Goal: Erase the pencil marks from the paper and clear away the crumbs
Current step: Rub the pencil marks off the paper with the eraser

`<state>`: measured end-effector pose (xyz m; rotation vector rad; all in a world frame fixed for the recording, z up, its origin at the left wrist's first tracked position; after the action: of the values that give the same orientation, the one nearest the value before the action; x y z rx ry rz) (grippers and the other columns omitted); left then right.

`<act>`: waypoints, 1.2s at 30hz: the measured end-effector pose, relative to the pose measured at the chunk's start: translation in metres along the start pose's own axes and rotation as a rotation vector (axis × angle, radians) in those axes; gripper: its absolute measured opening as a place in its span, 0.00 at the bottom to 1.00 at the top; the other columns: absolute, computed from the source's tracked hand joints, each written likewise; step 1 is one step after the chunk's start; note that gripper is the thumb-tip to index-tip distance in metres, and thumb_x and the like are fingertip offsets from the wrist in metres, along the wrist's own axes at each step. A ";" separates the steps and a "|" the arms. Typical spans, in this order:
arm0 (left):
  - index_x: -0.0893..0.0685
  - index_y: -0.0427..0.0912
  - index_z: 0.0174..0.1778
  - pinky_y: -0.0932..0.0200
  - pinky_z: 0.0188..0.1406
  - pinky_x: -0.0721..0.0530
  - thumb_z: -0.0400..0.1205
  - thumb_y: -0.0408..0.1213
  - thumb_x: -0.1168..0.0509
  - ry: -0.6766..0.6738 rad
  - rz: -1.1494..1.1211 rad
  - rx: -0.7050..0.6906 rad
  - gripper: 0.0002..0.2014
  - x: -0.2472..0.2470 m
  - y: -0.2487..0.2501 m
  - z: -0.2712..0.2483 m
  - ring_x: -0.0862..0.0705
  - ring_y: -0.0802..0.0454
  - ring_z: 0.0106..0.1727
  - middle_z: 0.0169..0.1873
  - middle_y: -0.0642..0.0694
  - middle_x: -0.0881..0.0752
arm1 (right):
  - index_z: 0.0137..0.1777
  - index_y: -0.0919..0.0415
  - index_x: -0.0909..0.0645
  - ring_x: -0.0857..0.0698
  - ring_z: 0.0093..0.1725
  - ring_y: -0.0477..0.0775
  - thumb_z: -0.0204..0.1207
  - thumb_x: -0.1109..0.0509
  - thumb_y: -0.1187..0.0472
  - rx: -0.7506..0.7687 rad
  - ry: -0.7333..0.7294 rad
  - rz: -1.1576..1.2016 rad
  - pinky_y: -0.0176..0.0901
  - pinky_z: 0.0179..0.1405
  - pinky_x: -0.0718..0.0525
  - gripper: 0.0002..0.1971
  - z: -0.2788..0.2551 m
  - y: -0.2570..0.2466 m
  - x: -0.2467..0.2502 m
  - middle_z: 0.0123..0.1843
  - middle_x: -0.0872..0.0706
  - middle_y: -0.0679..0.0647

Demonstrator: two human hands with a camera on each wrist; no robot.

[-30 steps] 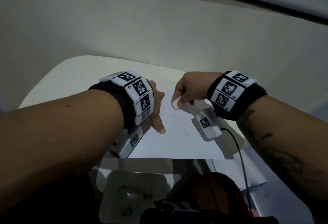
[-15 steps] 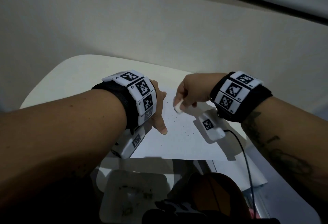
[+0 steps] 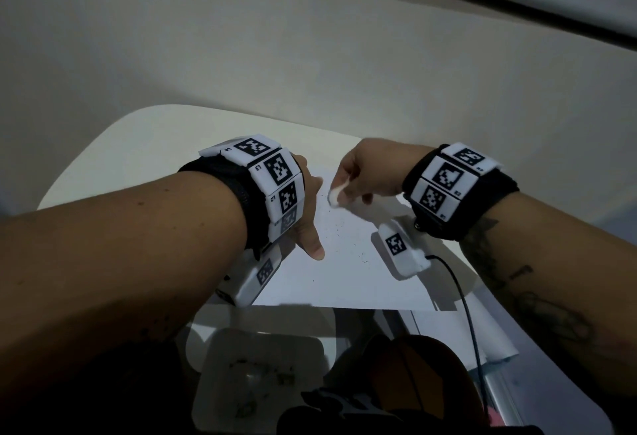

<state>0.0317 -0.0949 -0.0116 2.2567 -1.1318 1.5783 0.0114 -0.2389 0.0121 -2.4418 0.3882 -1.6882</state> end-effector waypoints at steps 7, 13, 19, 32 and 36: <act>0.41 0.52 0.83 0.54 0.41 0.35 0.60 0.80 0.33 -0.009 -0.004 -0.024 0.59 -0.001 0.000 0.000 0.27 0.43 0.60 0.65 0.43 0.27 | 0.43 0.44 0.11 0.14 0.31 0.41 0.69 0.20 0.43 0.014 -0.007 -0.002 0.39 0.37 0.16 0.09 0.001 -0.003 -0.011 0.34 0.08 0.43; 0.48 0.55 0.85 0.53 0.43 0.31 0.59 0.79 0.32 -0.008 -0.027 -0.019 0.62 0.001 -0.002 0.002 0.27 0.42 0.67 0.71 0.42 0.31 | 0.45 0.46 0.10 0.15 0.32 0.41 0.72 0.21 0.50 -0.043 0.051 0.081 0.37 0.34 0.21 0.05 0.000 0.015 0.006 0.36 0.08 0.45; 0.54 0.59 0.86 0.45 0.55 0.30 0.57 0.81 0.33 -0.008 -0.001 -0.023 0.65 0.000 0.000 0.005 0.31 0.39 0.73 0.73 0.40 0.33 | 0.45 0.48 0.11 0.15 0.29 0.37 0.74 0.22 0.52 -0.051 0.156 0.064 0.34 0.30 0.22 0.03 0.019 0.013 0.007 0.35 0.09 0.42; 0.55 0.53 0.87 0.46 0.64 0.29 0.64 0.76 0.32 -0.023 -0.058 -0.009 0.61 0.002 -0.001 0.005 0.31 0.39 0.75 0.76 0.40 0.34 | 0.49 0.47 0.11 0.14 0.31 0.41 0.73 0.21 0.52 -0.042 0.124 -0.018 0.37 0.36 0.17 0.06 0.010 0.008 0.009 0.35 0.09 0.43; 0.55 0.54 0.87 0.47 0.65 0.30 0.64 0.77 0.32 -0.019 0.010 -0.024 0.62 0.004 0.001 0.001 0.32 0.39 0.75 0.76 0.40 0.34 | 0.46 0.45 0.13 0.12 0.33 0.42 0.72 0.20 0.48 -0.027 0.136 0.030 0.40 0.41 0.13 0.06 0.019 0.007 -0.002 0.39 0.08 0.45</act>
<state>0.0324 -0.0979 -0.0084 2.2590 -1.1618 1.5418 0.0278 -0.2458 0.0018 -2.3346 0.4649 -1.8538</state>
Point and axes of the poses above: each hand's wrist, its own z-axis towards the middle knuckle, its own x-axis out of the back of the hand, y = z × x, the point moved 1 cm from there along z, towards the middle knuckle
